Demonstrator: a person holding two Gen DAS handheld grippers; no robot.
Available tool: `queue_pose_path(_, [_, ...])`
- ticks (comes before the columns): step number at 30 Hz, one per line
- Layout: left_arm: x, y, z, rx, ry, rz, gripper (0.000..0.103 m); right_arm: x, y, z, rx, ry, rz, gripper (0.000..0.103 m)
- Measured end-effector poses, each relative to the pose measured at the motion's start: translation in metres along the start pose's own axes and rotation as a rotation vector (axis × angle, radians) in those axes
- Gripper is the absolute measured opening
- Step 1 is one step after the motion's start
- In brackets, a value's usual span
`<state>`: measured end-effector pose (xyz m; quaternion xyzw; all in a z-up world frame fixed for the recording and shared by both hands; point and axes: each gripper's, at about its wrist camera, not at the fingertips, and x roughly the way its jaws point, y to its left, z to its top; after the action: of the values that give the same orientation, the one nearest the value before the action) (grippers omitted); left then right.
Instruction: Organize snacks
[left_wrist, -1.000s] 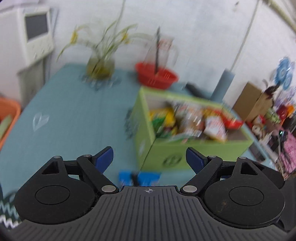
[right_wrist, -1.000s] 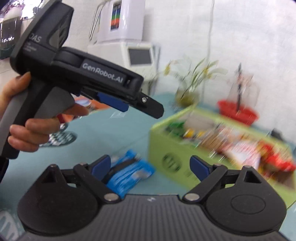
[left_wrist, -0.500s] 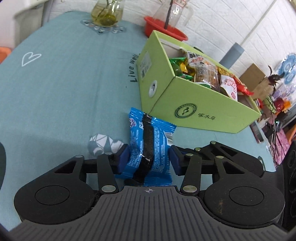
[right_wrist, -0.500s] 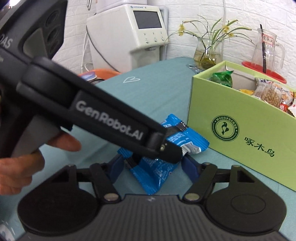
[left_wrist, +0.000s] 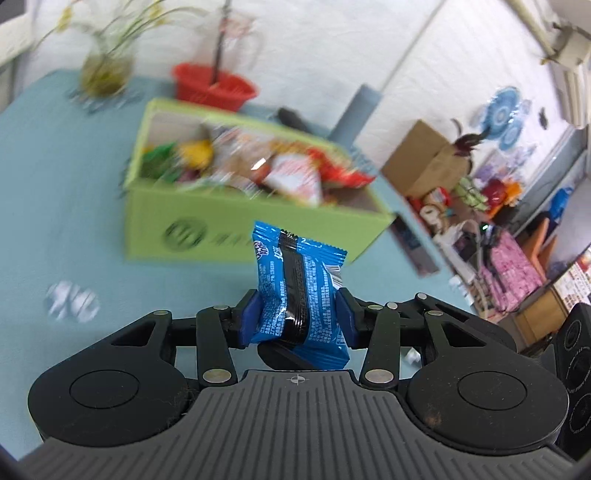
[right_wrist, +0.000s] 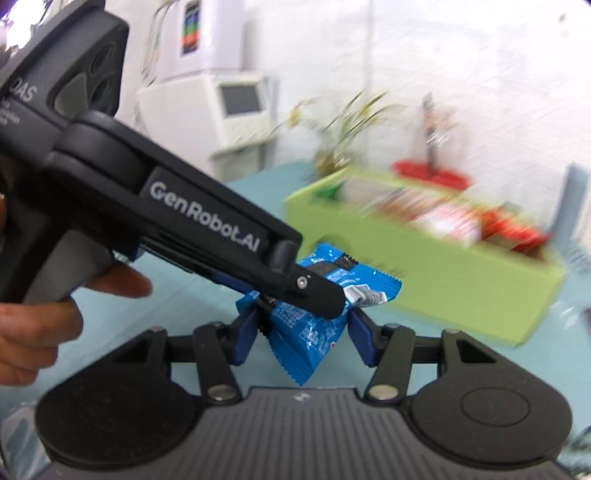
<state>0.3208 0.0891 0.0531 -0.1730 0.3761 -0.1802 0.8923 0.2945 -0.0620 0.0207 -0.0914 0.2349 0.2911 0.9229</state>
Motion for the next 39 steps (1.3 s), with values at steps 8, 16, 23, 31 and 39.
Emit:
queue_pose_path(8, [0.080, -0.026, 0.109, 0.037, -0.058, -0.006, 0.028, 0.061, -0.096, 0.063, 0.062, -0.050, -0.083, 0.059])
queue_pose_path(16, [0.147, 0.011, 0.134, 0.025, -0.022, 0.116, 0.036, 0.137, -0.131, 0.063, 0.111, 0.022, -0.011, 0.063])
queue_pose_path(23, [0.132, 0.015, 0.127, 0.056, -0.109, 0.056, 0.065, 0.136, -0.128, 0.059, 0.088, 0.012, -0.015, 0.085])
queue_pose_path(31, [0.041, -0.016, 0.107, 0.117, -0.292, 0.136, 0.086, 0.065, -0.111, 0.062, 0.081, -0.106, -0.037, 0.102])
queue_pose_path(39, [0.019, -0.011, 0.031, 0.098, -0.258, 0.304, 0.092, 0.013, -0.110, 0.023, 0.189, -0.133, -0.146, 0.103])
